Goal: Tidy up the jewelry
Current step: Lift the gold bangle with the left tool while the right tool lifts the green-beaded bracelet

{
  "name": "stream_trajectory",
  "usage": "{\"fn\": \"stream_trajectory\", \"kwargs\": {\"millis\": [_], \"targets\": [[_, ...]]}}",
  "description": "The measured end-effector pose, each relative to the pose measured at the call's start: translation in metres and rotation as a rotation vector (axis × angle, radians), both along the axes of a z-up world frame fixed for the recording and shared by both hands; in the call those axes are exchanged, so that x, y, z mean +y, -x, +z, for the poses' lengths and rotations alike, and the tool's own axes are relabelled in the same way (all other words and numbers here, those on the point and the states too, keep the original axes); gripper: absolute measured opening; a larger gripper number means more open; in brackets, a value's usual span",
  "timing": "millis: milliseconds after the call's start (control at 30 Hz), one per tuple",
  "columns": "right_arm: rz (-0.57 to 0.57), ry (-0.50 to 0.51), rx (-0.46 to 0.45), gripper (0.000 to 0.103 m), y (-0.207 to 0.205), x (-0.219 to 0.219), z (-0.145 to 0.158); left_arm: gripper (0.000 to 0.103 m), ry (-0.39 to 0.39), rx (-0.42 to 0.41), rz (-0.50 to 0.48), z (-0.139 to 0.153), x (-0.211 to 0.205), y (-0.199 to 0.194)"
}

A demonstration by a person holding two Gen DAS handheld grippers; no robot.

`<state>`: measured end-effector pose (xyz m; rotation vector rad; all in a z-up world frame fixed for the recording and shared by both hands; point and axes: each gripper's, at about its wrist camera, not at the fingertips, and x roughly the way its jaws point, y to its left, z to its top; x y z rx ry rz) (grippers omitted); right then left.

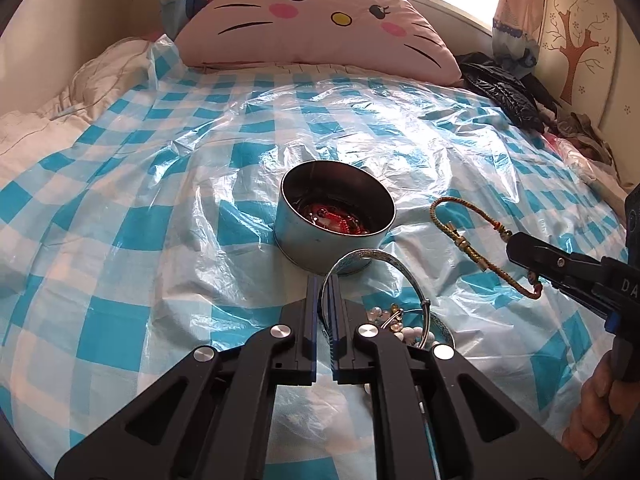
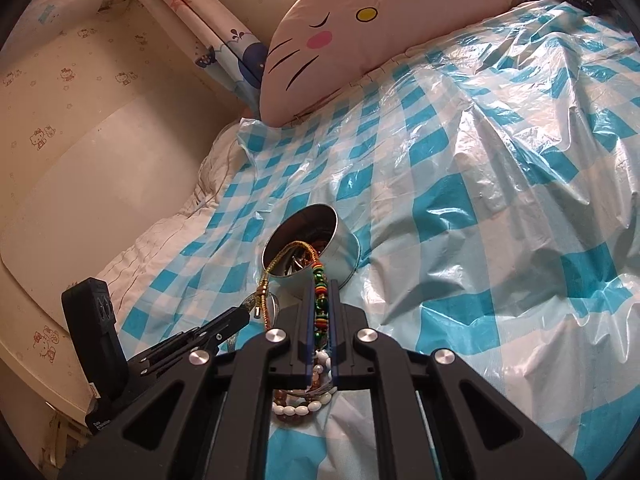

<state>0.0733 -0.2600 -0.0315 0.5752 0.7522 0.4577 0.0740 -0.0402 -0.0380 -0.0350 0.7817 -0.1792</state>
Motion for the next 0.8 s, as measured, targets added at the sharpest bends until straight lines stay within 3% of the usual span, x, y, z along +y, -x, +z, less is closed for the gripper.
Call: {"fn": "stream_trajectory", "kwargs": {"millis": [433, 800], "targets": [[0.023, 0.055, -0.045, 0.007, -0.001, 0.011, 0.005, 0.005, -0.019, -0.025, 0.022, 0.004, 0.001, -0.003], [0.013, 0.019, -0.079, 0.007, -0.013, 0.014, 0.014, 0.005, 0.038, -0.068, 0.037, 0.014, 0.005, -0.011]]}}
